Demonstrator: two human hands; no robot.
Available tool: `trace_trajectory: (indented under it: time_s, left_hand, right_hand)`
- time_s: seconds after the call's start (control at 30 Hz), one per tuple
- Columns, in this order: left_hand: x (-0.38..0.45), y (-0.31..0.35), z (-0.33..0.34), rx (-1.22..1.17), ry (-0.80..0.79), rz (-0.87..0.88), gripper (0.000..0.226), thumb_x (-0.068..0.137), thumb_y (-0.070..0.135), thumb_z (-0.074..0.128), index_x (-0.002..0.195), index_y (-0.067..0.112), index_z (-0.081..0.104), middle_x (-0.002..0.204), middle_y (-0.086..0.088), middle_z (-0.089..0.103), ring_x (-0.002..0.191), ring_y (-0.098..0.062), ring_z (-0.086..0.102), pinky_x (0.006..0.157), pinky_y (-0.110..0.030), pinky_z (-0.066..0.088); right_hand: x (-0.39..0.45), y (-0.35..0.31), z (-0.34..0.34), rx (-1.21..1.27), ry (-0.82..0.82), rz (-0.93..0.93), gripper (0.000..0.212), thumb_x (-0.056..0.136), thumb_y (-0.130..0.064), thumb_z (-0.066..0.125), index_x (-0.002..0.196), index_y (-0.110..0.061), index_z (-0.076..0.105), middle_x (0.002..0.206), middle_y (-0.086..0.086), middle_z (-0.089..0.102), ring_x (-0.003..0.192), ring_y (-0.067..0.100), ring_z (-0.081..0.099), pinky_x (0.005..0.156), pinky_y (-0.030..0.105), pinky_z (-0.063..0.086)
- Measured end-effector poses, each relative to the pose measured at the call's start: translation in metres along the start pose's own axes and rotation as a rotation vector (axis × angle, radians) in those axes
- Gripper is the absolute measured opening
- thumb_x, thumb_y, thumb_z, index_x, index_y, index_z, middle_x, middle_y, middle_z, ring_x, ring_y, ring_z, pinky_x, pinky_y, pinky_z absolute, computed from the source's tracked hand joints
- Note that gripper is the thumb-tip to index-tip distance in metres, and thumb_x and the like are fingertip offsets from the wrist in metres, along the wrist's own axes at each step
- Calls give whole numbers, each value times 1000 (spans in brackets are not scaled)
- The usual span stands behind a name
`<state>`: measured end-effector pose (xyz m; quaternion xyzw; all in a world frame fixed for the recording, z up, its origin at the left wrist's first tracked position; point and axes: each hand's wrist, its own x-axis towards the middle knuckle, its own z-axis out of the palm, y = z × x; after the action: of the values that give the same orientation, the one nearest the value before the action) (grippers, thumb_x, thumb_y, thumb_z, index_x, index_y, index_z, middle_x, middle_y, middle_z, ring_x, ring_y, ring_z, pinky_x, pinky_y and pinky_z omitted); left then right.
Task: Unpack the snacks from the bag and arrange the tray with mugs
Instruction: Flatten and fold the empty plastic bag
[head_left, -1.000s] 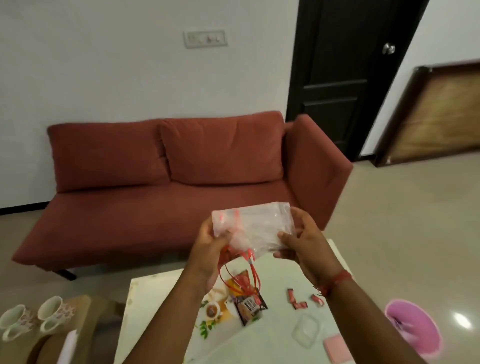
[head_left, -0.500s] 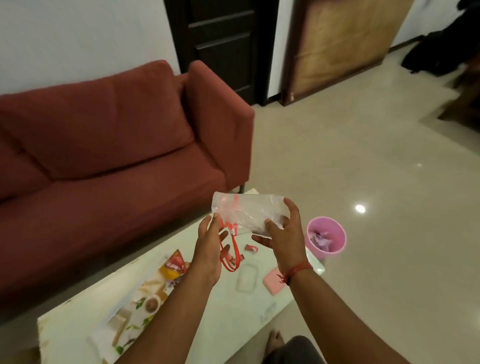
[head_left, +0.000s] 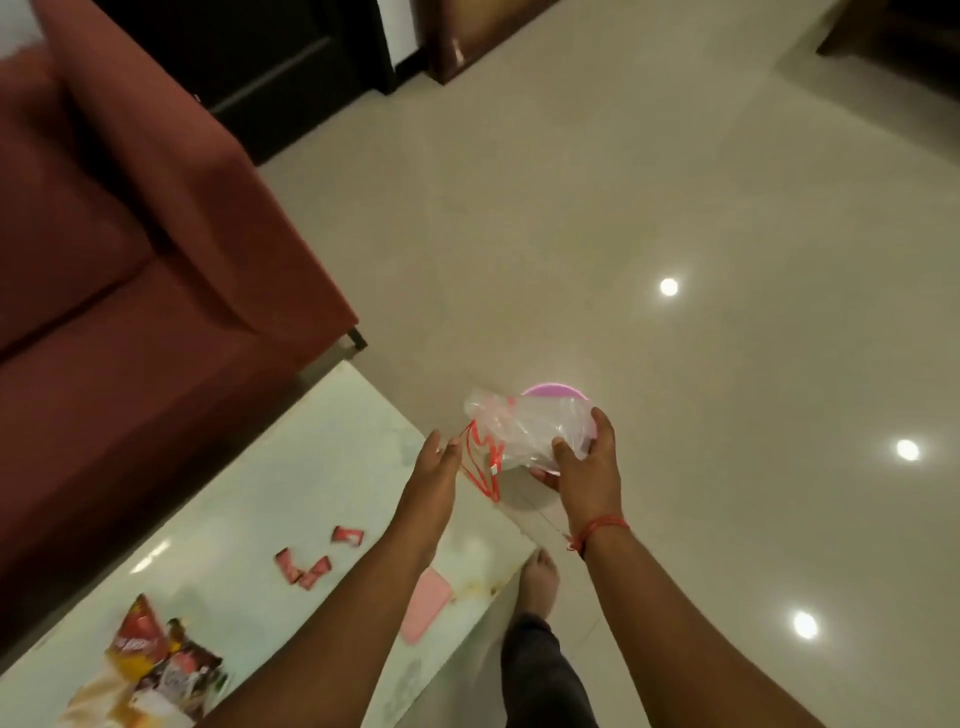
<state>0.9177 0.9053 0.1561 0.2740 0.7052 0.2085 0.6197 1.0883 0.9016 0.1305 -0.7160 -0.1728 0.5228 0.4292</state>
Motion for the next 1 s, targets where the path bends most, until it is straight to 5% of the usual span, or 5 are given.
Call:
trace_trajectory:
  time_s: [0.37,0.47,0.63,0.87,1.0]
  left_hand:
    - [212,-37,173,173,-163,-171,53,98,41,47,148,30,37,145,-3,47,128,-21,48,109,-42,41]
    - [244,-49,192,246,-179,-191,47,99,31,48,145,28,41,135,-4,54,112,-19,52,87,-31,43]
    - [271,-71,205,309,-173,-196,55,98,24,50,150,22,32,143,-5,47,111,-15,45,90,-29,34]
    - [252,-82,183,439,-126,-169,49,100,26,48,146,16,36,145,-10,48,104,-15,44,84,-28,33]
    - [221,-73,157,457,-98,-105,49,102,24,45,149,19,33,151,-6,43,133,-24,44,89,-25,31]
  right_hand:
    - [245,132,-45,-176,61,213,76,86,-18,58,149,-39,19,143,12,43,125,39,52,95,56,53]
    - [280,160,-43,-236,79,224,78,91,-10,57,153,-28,13,145,16,43,124,39,53,97,54,52]
    - [312,195,-23,-442,-3,176,83,94,-4,53,156,-25,3,152,10,37,133,31,45,108,42,38]
    - [309,216,0,-770,-117,186,75,93,-9,51,155,-28,14,158,13,19,138,37,37,108,53,41]
    - [273,196,2,-841,-207,77,65,92,-14,54,150,-21,27,151,15,32,134,36,40,113,52,36]
